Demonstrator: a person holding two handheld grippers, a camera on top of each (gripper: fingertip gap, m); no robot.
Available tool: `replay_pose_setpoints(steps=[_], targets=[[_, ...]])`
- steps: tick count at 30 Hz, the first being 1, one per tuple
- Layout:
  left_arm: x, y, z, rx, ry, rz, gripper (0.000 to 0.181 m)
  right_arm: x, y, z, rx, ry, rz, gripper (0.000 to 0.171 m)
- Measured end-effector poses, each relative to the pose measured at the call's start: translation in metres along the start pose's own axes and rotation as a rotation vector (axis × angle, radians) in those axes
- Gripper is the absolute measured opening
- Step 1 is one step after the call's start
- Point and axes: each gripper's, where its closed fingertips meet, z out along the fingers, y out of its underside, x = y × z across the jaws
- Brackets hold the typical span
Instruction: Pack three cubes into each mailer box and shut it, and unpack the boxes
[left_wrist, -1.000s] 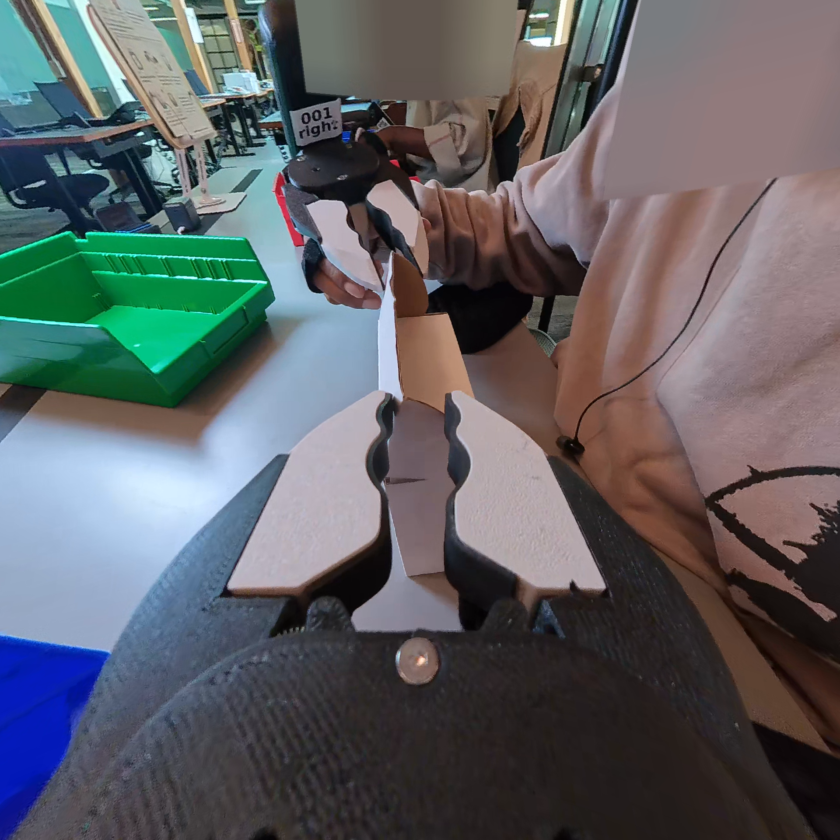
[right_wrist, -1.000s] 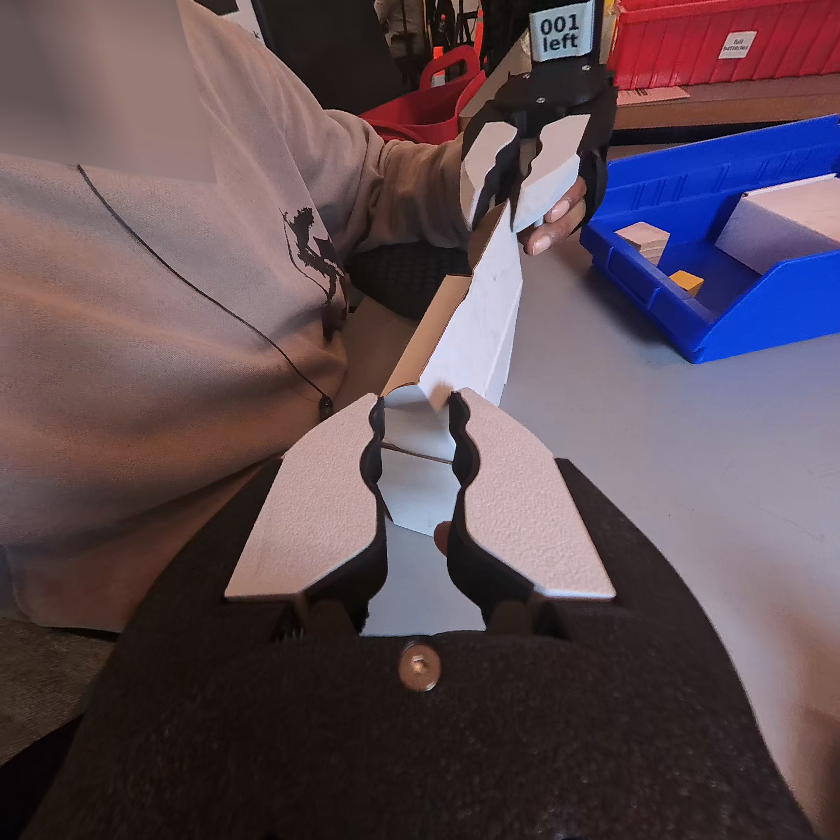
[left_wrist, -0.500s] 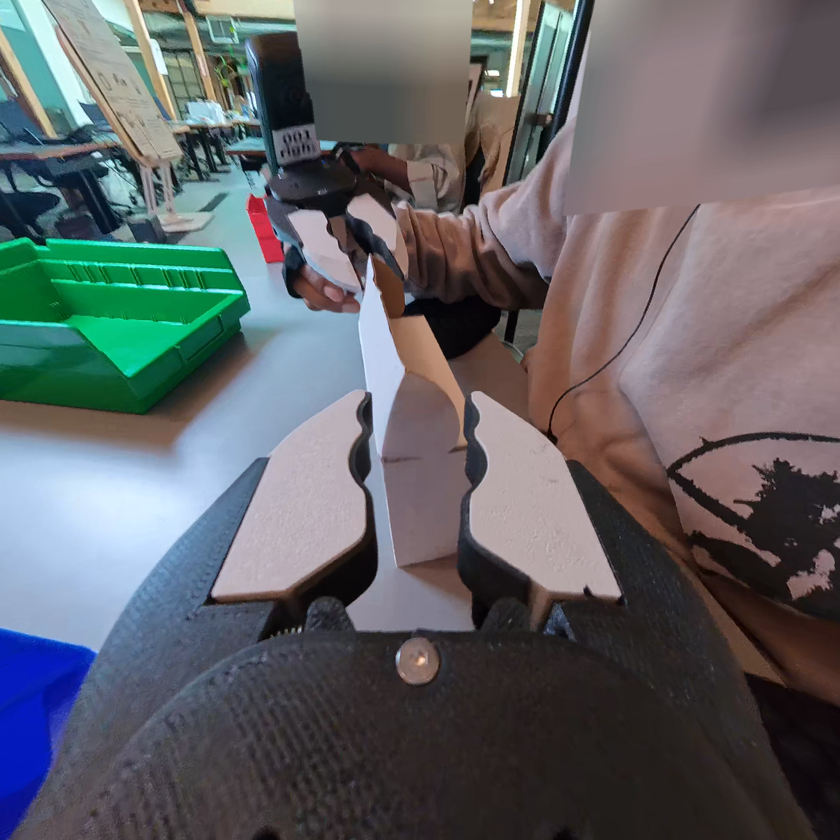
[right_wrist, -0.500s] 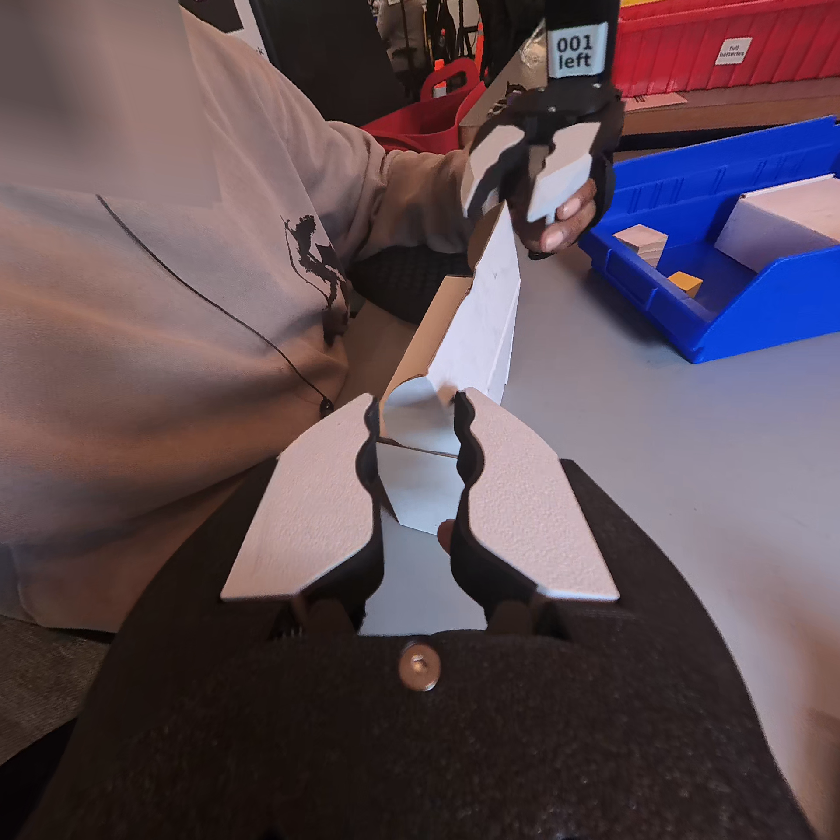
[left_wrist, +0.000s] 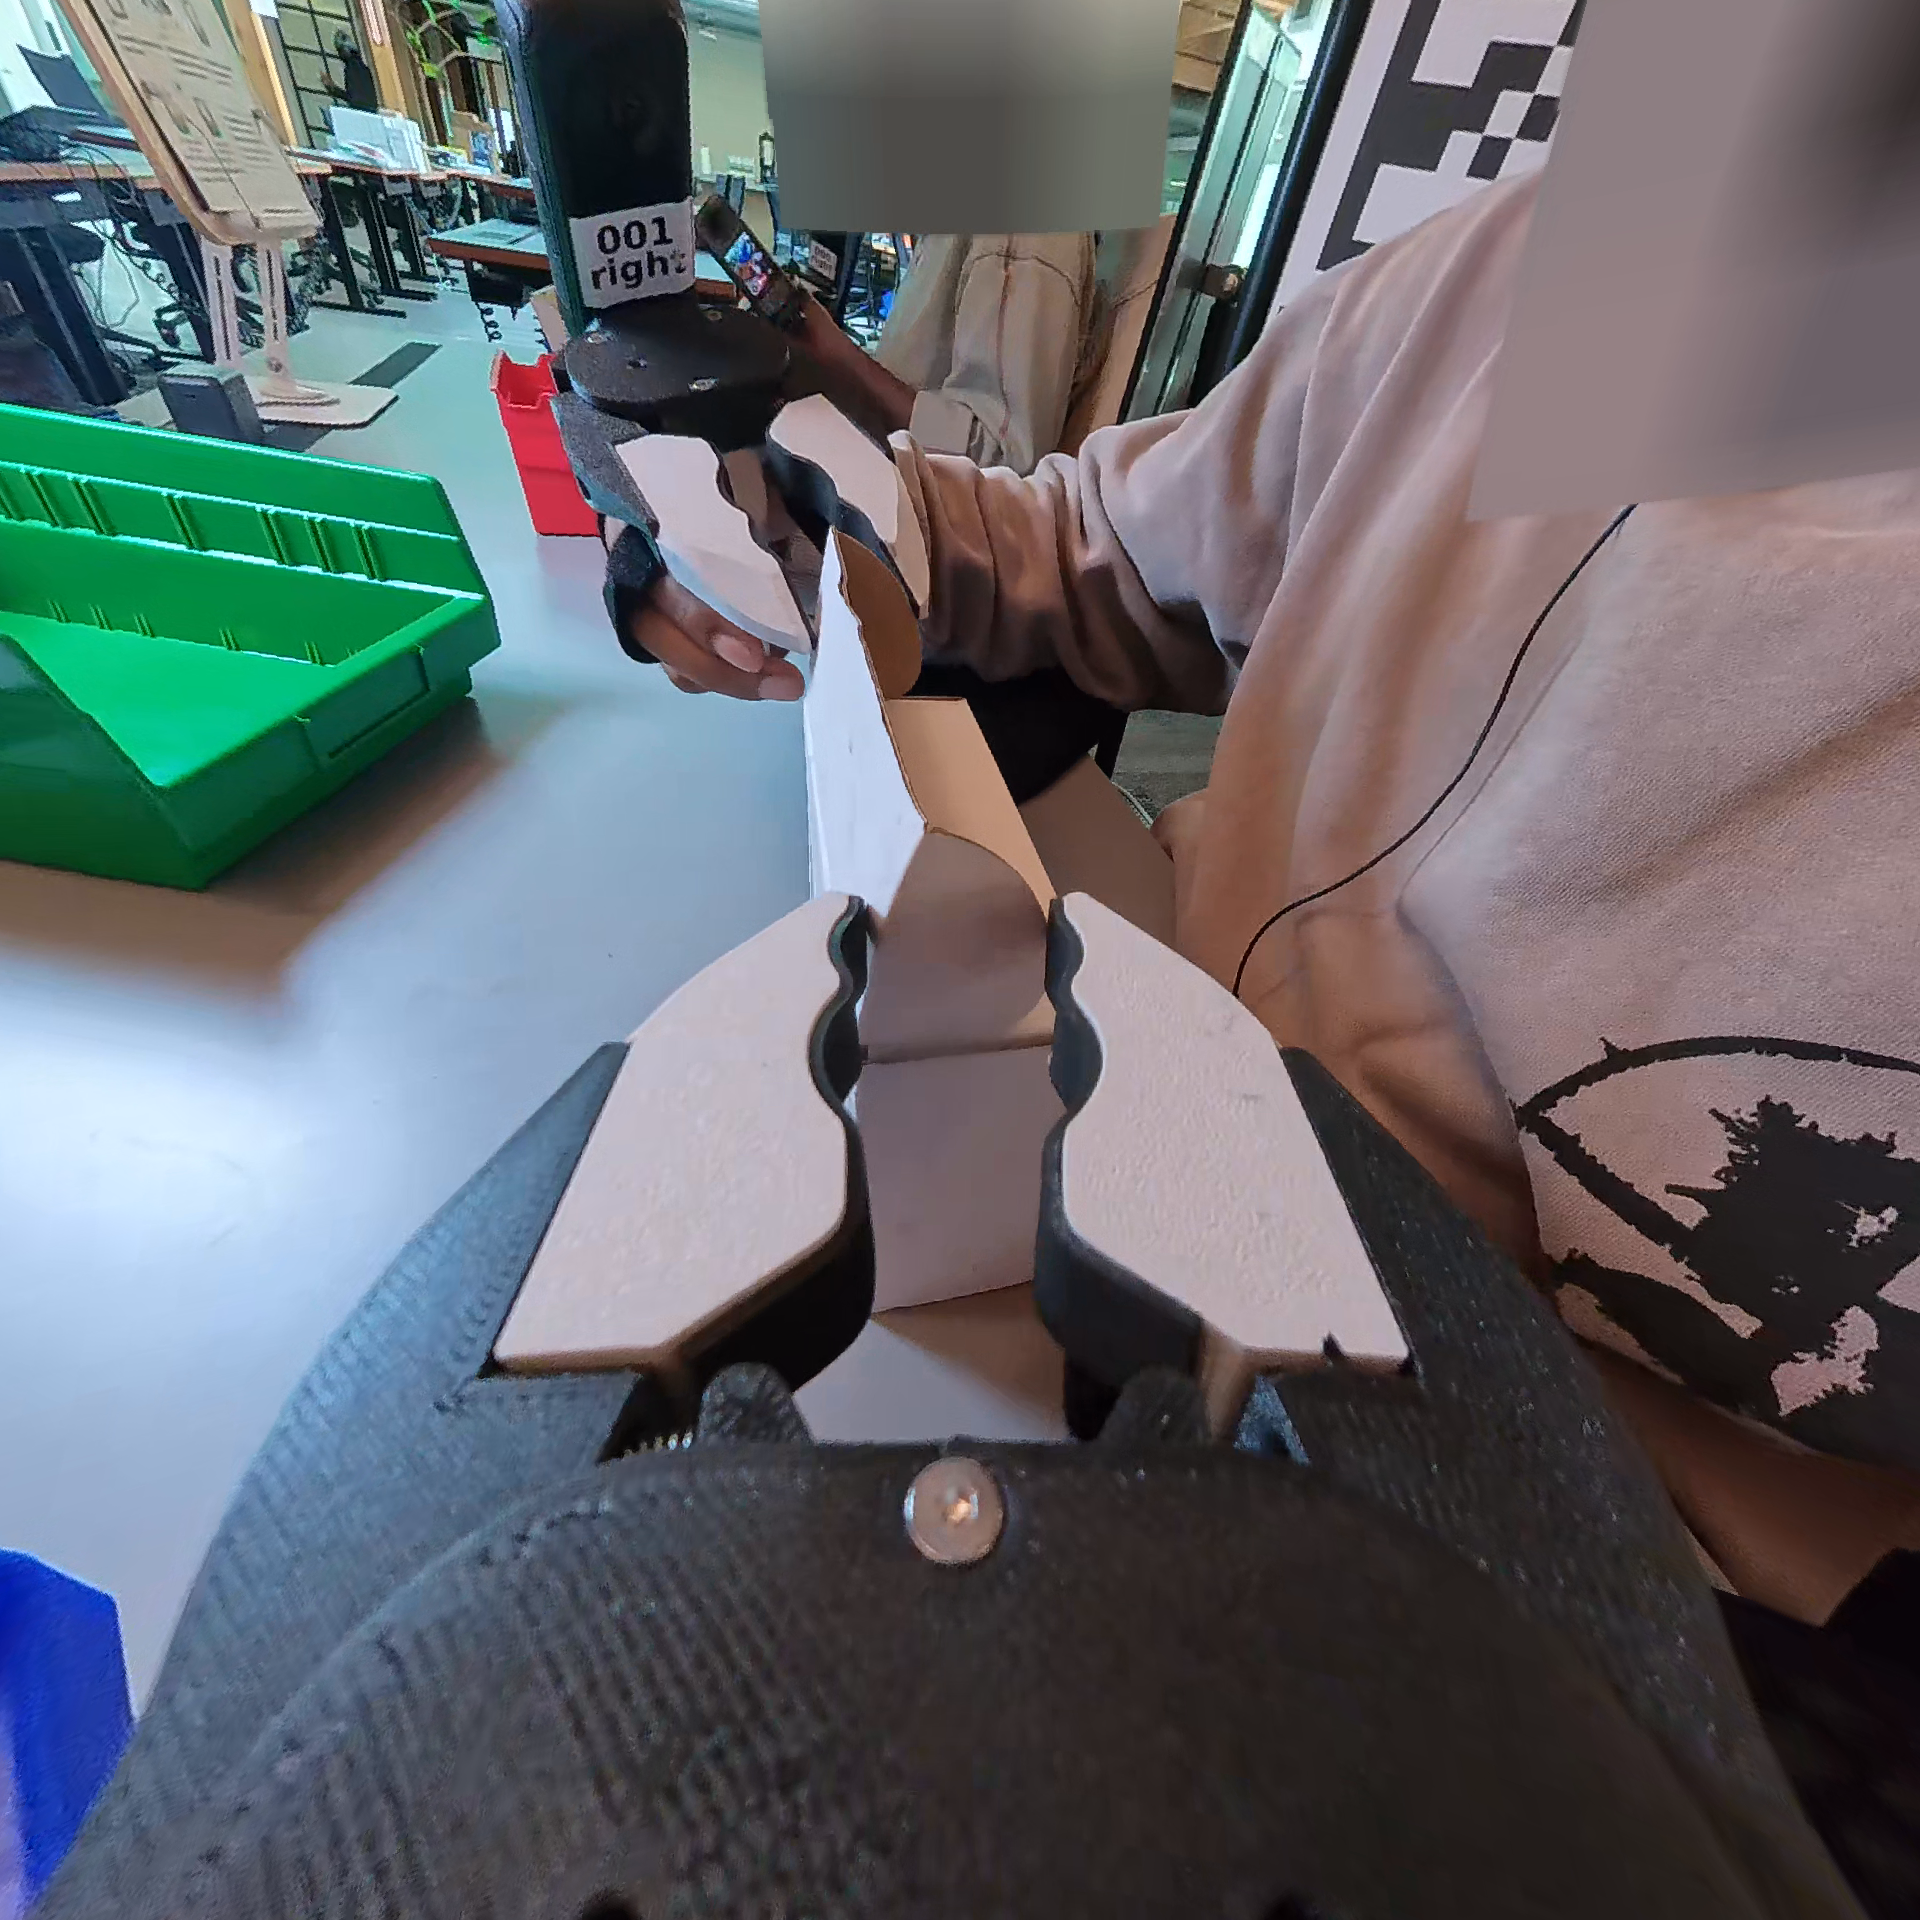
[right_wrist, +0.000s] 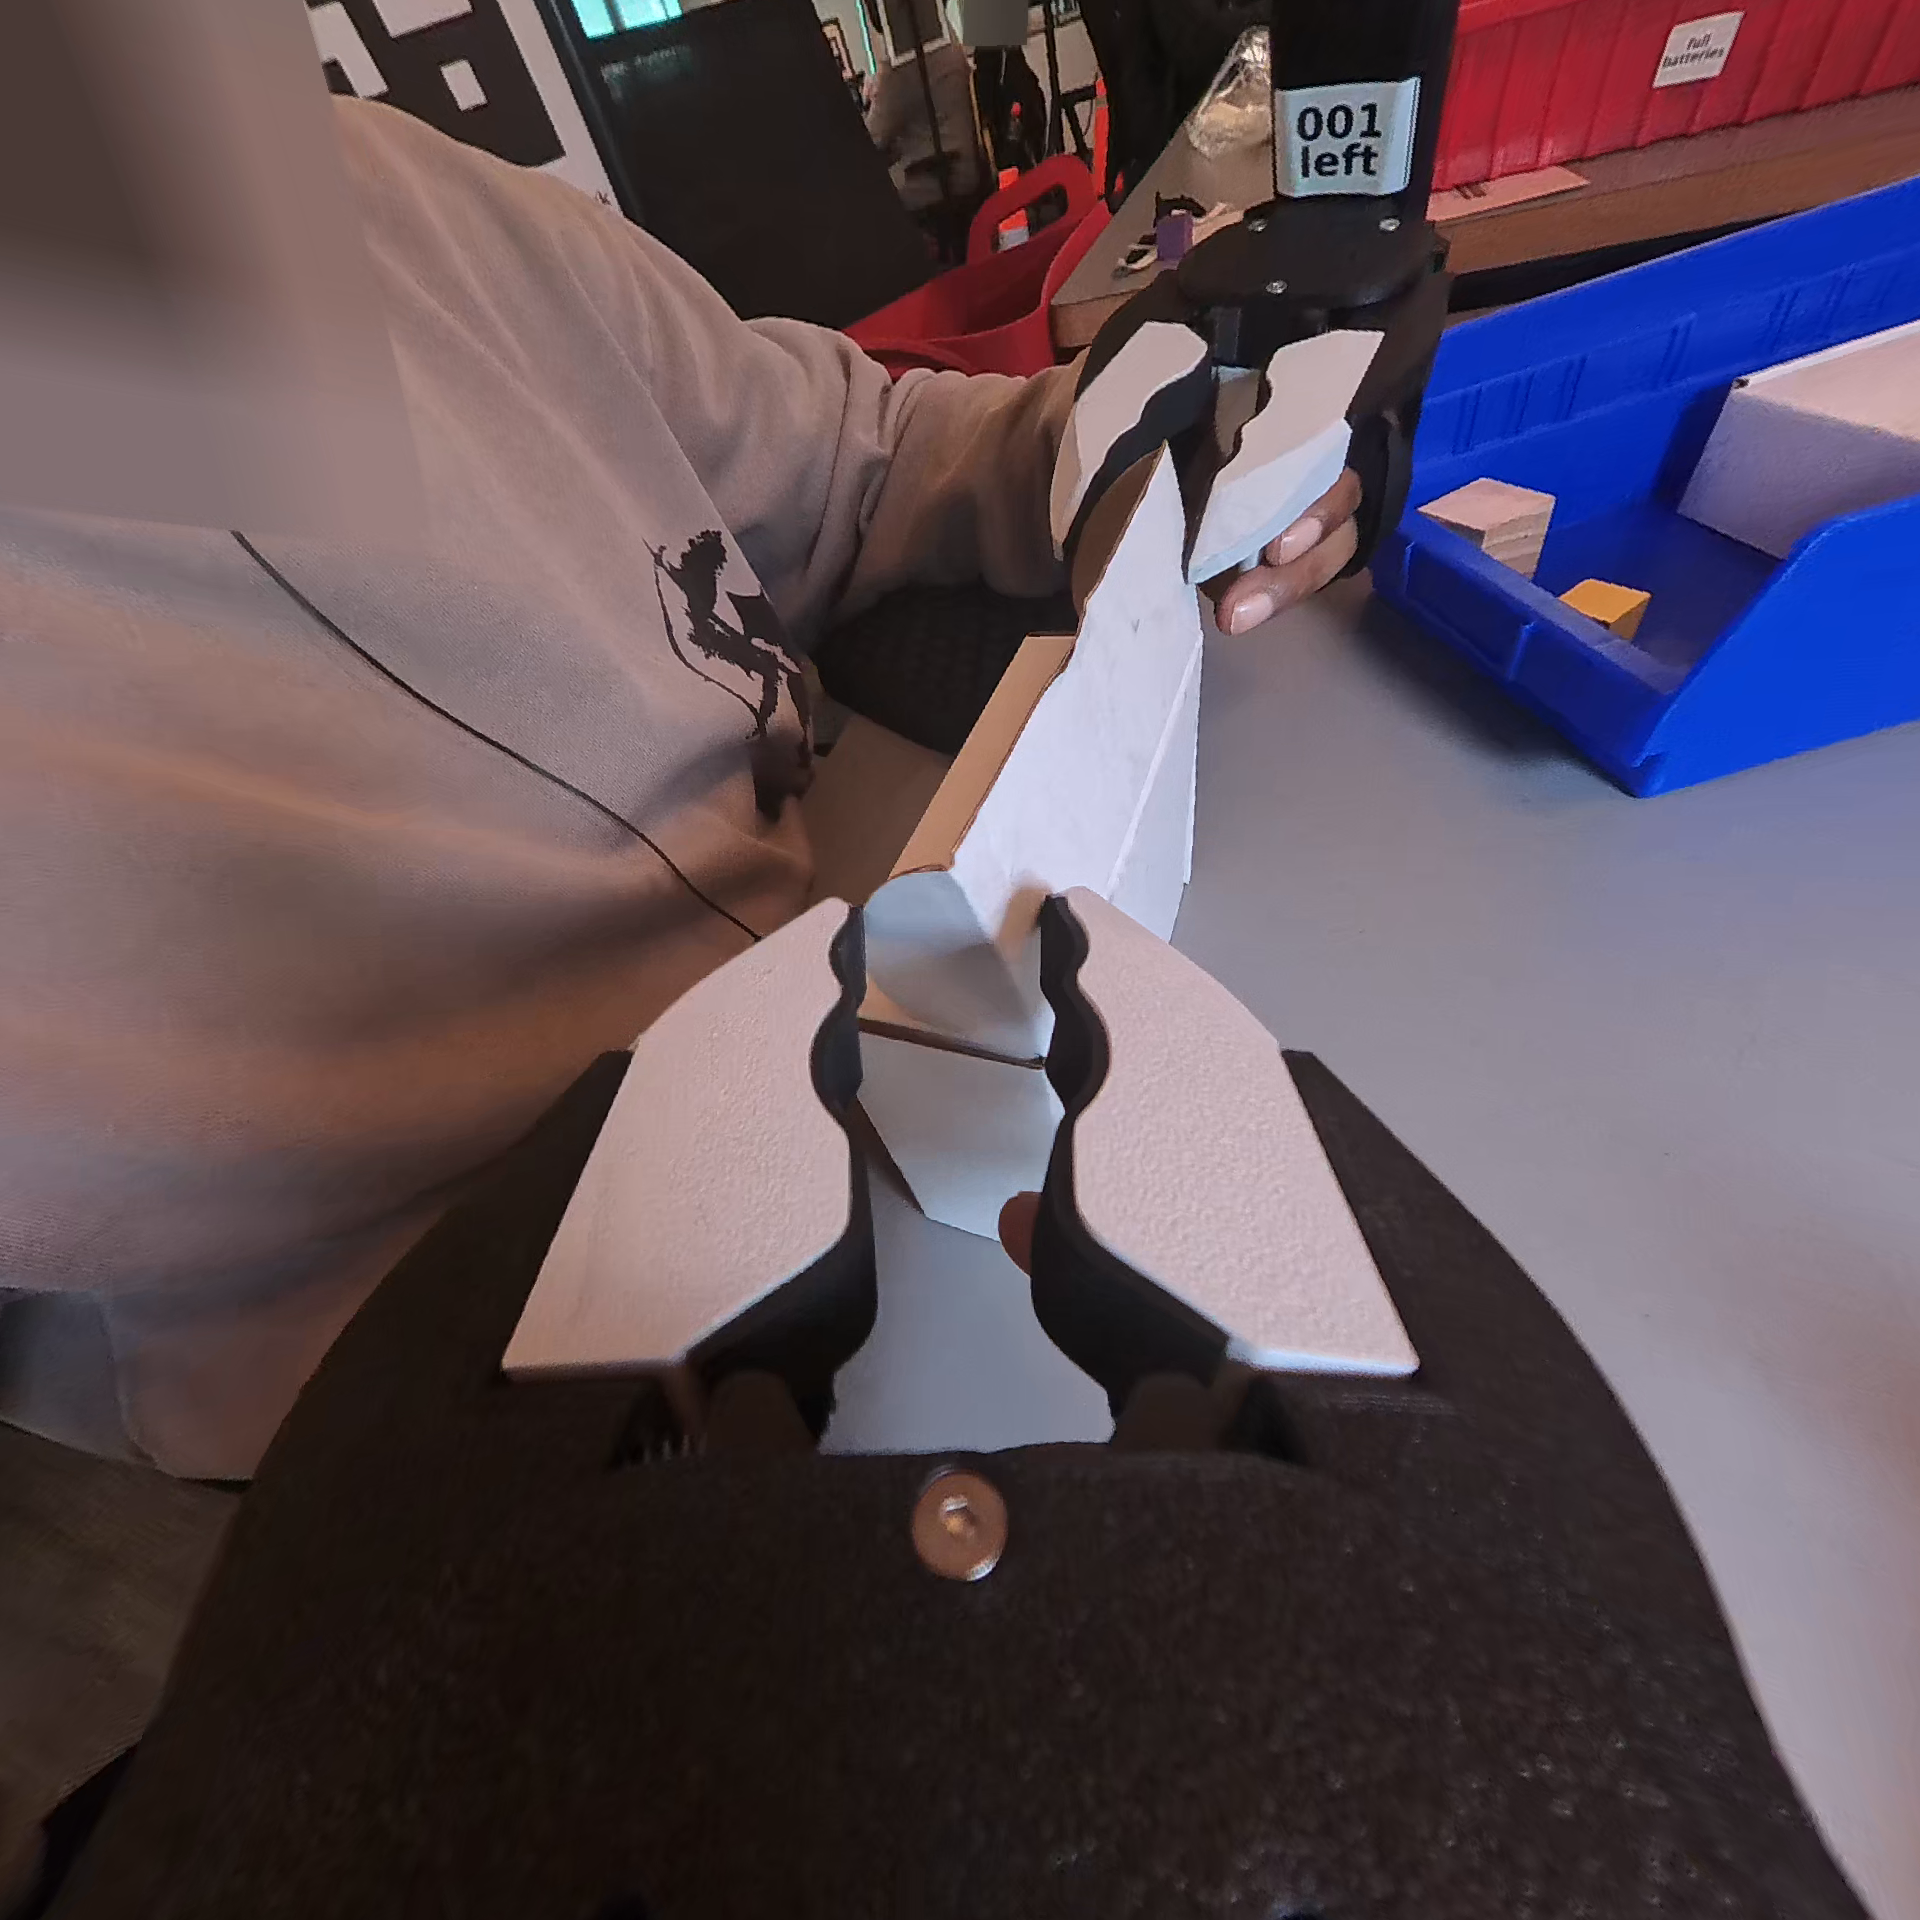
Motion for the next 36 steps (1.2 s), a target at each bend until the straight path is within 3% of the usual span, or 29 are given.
replay_pose_setpoints(steps=[17, 23, 30, 33, 36], targets=[[0.004, 0.002, 0.002, -0.037, -0.007, 0.039, 0.033, -0.005, 0.003, 0.000, -0.061, -0.038, -0.061, 0.032], [0.008, 0.008, 0.002, -0.097, -0.036, 0.133, 0.033, -0.007, 0.009, 0.003, -0.169, 0.062, -0.174, 0.033], [0.019, 0.018, 0.005, -0.313, -0.143, 0.330, 0.033, -0.008, 0.023, 0.006, -0.390, 0.278, -0.388, 0.035], [0.027, 0.018, 0.008, -0.339, -0.157, 0.307, 0.042, -0.013, 0.024, 0.007, -0.416, 0.319, -0.413, 0.035], [0.029, 0.019, 0.008, -0.329, -0.215, 0.220, 0.053, -0.022, 0.025, 0.007, -0.398, 0.322, -0.358, 0.051]])
